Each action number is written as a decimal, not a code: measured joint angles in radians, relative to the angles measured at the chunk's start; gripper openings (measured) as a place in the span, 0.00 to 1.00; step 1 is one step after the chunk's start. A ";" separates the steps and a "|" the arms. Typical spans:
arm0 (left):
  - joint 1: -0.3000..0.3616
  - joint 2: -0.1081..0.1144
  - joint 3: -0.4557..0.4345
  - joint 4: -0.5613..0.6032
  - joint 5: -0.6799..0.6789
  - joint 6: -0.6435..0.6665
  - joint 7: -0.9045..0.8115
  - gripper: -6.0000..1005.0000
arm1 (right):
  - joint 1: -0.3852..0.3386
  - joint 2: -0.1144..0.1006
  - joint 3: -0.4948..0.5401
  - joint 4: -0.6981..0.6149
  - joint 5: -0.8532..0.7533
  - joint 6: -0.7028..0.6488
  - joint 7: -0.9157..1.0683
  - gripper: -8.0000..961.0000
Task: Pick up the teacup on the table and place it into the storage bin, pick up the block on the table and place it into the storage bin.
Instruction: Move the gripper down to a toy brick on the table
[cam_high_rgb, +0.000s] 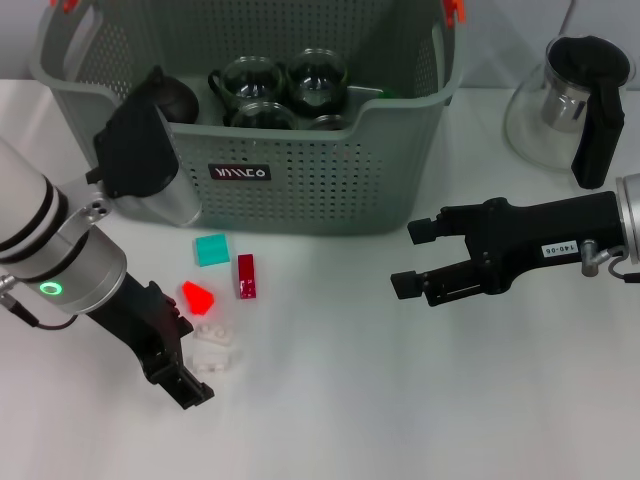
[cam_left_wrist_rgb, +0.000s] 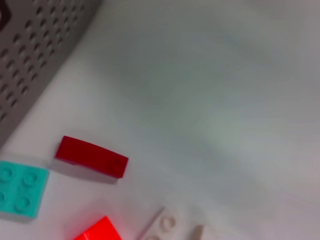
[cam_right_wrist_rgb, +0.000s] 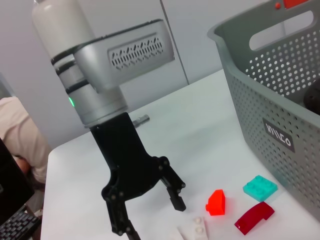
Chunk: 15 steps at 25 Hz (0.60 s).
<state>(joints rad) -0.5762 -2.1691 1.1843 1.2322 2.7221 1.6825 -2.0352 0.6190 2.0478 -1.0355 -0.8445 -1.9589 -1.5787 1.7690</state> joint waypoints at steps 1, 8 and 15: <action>-0.001 0.001 0.001 -0.007 0.001 -0.009 0.016 0.89 | 0.000 0.000 0.000 0.000 0.000 0.001 0.000 0.98; -0.004 0.003 0.008 -0.016 0.015 -0.030 0.115 0.88 | -0.001 0.001 0.000 0.001 0.000 0.003 0.006 0.99; 0.000 -0.001 0.044 -0.016 0.016 -0.023 0.157 0.87 | -0.002 0.003 0.000 0.001 0.000 0.010 0.008 0.99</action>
<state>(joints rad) -0.5762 -2.1703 1.2280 1.2164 2.7383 1.6596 -1.8784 0.6168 2.0507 -1.0354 -0.8435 -1.9585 -1.5686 1.7771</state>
